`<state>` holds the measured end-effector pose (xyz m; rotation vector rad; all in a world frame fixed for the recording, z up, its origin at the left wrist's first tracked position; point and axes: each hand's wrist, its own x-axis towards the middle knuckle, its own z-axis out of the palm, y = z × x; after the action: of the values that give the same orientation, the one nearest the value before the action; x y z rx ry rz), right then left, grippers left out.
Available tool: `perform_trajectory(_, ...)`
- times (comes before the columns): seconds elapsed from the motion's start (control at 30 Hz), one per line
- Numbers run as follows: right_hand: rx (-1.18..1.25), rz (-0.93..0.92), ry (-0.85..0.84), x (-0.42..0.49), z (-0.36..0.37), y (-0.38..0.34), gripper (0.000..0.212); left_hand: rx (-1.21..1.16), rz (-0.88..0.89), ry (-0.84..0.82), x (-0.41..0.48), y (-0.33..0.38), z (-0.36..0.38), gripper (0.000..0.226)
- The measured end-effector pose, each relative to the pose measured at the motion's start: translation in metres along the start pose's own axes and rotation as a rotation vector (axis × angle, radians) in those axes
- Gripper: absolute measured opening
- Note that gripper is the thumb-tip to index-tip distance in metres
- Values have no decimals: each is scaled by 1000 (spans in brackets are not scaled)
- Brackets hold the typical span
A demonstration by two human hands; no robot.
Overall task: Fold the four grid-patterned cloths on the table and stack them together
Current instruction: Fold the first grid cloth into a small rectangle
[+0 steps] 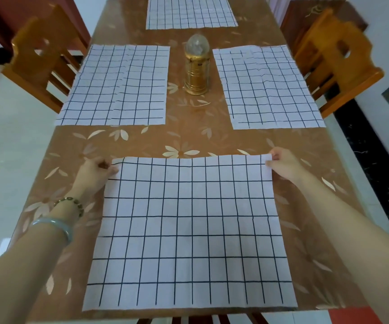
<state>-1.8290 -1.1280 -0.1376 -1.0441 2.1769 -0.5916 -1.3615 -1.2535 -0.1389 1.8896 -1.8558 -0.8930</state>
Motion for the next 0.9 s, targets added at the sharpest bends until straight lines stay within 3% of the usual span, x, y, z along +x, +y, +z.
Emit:
perform_trajectory(0.17, 107, -46, 67, -40, -32, -18, 26, -145, 46, -68, -25, 20, -45, 25)
perform_trajectory(0.37, 58, -63, -77, -108, -64, -16, 17, -276, 63, -255, -67, 11, -85, 37)
perform_trajectory(0.6, 77, -47, -53, -97, -4, -20, 26, -234, 154, -143, -93, 9, -76, 32)
perform_trajectory(0.73, -12, -170, -2, -73, 21, -46, 45, -89, 296, -146, -104, 22, -79, 22)
perform_trajectory(0.87, -155, -294, -95, -44, 27, -70, 72, -119, 329, -160, -122, 34, -86, 29)
perform_trajectory(0.9, -203, -306, -106, -36, 29, -73, 76, -159, 319, -171, -124, 33, -87, 20)
